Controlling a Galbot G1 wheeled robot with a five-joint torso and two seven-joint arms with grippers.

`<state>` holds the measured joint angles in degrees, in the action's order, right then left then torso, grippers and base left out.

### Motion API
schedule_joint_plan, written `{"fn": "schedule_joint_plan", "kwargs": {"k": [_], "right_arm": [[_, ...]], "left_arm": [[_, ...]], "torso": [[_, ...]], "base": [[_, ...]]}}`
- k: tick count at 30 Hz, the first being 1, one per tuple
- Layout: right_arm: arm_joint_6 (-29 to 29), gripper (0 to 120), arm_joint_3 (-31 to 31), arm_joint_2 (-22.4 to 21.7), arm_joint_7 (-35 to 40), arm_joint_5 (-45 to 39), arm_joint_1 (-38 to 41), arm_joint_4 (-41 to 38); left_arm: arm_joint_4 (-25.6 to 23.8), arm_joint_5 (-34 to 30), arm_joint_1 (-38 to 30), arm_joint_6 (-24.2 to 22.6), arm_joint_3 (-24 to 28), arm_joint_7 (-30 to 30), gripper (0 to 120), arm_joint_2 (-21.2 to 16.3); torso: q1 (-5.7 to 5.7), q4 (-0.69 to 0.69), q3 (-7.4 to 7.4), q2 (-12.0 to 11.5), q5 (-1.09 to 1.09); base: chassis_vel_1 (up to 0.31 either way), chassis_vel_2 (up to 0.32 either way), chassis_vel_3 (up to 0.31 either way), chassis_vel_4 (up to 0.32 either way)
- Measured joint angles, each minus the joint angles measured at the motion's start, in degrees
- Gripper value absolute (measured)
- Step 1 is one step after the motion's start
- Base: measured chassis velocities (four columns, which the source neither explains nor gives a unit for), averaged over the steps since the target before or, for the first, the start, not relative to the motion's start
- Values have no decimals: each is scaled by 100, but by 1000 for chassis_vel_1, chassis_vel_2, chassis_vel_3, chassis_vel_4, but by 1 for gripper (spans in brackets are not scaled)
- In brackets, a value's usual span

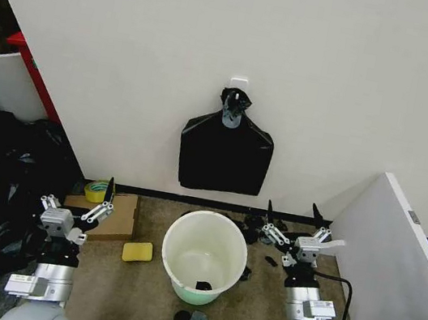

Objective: Place the garbage bag over the trash bin.

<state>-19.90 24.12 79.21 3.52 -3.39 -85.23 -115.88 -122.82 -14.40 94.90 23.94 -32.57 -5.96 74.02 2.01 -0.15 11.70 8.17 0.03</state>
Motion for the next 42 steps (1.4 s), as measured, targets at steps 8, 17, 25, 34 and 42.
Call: {"fn": "schedule_joint_plan", "kwargs": {"k": [8,17,25,34,42], "right_arm": [[5,100,2,-7,-10,-46,-7,-45],[29,100,-112,5,-38,6,51,63],[67,100,-206,-6,-60,-298,128,124],[567,100,-815,-139,-74,-1748,857,414],[702,100,-1270,-25,-842,-3773,2058,1199]], "left_arm": [[1,113,25,-32,156,-156,100,151],[-159,397,172,18,55,-231,100,286],[-123,376,164,61,-36,-283,100,436],[-194,353,271,124,-217,-424,100,615],[-200,287,351,118,-297,-522,100,584]], "torso": [[0,0,0,0,-1],[0,1,0,0,0],[0,0,0,0,0],[0,0,0,0,0],[0,1,1,0,-1]], "base": [[0,0,0,0],[0,0,0,0],[0,0,0,0],[0,0,0,0],[0,0,0,0]]}}
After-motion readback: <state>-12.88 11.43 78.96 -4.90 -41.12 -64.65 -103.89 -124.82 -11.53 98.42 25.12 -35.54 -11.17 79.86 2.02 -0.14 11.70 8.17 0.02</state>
